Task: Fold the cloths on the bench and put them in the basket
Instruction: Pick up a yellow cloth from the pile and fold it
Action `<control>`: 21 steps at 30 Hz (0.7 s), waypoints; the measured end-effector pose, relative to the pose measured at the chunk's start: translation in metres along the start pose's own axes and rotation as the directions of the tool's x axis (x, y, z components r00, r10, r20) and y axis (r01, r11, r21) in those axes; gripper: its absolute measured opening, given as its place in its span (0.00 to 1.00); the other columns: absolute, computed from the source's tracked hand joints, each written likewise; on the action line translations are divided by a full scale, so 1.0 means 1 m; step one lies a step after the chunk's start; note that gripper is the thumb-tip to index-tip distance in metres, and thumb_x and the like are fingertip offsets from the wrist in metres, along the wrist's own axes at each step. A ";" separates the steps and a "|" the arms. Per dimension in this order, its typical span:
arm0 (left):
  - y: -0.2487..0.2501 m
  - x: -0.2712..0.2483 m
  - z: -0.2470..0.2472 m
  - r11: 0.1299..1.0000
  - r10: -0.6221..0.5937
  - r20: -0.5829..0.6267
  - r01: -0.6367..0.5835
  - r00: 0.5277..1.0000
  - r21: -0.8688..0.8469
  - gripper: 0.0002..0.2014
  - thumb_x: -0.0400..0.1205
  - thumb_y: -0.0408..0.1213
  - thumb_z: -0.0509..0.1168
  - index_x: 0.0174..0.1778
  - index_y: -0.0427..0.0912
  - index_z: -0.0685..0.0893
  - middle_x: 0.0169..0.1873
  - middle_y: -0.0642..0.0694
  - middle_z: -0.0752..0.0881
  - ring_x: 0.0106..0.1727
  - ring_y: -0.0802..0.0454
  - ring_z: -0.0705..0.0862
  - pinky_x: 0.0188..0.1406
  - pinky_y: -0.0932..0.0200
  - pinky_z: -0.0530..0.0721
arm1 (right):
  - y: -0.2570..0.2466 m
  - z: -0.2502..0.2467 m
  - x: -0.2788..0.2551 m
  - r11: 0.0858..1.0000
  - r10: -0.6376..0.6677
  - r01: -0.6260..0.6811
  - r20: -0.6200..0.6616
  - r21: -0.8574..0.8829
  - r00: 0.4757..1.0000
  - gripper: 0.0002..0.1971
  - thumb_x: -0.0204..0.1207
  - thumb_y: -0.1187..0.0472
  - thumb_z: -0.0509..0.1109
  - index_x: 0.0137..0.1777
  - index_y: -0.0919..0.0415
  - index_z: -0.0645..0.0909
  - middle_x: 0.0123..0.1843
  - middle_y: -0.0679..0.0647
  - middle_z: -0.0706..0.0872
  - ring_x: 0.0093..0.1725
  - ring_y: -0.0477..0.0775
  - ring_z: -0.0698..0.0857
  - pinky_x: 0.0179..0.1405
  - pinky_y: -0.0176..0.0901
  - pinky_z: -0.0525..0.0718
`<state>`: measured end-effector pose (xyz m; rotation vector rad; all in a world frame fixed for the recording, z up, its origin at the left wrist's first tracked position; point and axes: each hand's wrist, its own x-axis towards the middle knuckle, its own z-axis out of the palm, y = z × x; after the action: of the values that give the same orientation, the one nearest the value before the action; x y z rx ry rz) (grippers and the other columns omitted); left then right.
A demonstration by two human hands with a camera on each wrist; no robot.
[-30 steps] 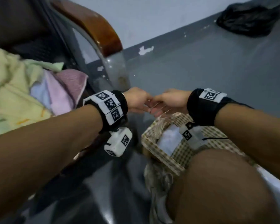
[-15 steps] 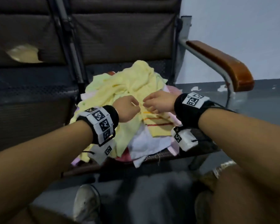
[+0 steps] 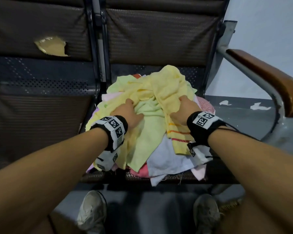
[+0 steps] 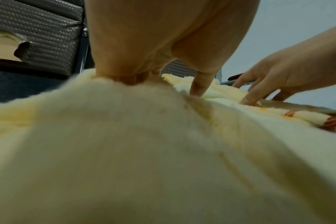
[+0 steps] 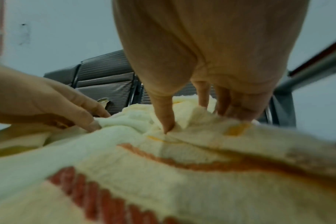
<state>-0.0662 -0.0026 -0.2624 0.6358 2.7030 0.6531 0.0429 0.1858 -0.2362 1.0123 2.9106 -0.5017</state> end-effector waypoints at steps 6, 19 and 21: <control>0.037 -0.005 -0.010 0.930 0.110 -0.104 -0.139 0.988 -0.339 0.16 0.83 0.54 0.63 0.56 0.47 0.86 0.50 0.50 0.88 0.53 0.46 0.86 0.50 0.54 0.82 | -0.011 -0.012 -0.014 0.941 -0.212 0.247 -0.164 0.233 0.963 0.11 0.80 0.54 0.67 0.54 0.60 0.85 0.51 0.56 0.87 0.54 0.58 0.84 0.57 0.47 0.80; 0.069 -0.050 -0.051 0.743 0.293 0.067 -0.183 0.954 -0.644 0.08 0.76 0.26 0.70 0.46 0.41 0.88 0.42 0.41 0.89 0.41 0.47 0.87 0.45 0.52 0.88 | -0.016 -0.046 -0.048 0.807 -0.253 0.384 -0.324 0.449 0.912 0.09 0.76 0.59 0.67 0.54 0.53 0.83 0.53 0.55 0.88 0.53 0.54 0.87 0.61 0.57 0.85; 0.065 -0.059 -0.051 0.784 0.375 0.072 -0.274 0.924 -0.557 0.14 0.75 0.20 0.68 0.38 0.46 0.86 0.36 0.47 0.86 0.38 0.52 0.84 0.39 0.60 0.84 | -0.016 -0.046 -0.042 0.806 -0.420 0.489 -0.261 0.334 0.869 0.27 0.73 0.60 0.66 0.74 0.47 0.75 0.72 0.55 0.78 0.73 0.54 0.75 0.77 0.52 0.72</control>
<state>-0.0117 0.0031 -0.1768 0.9547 2.0977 1.3135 0.0704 0.1624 -0.1827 0.3505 3.2964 -1.1037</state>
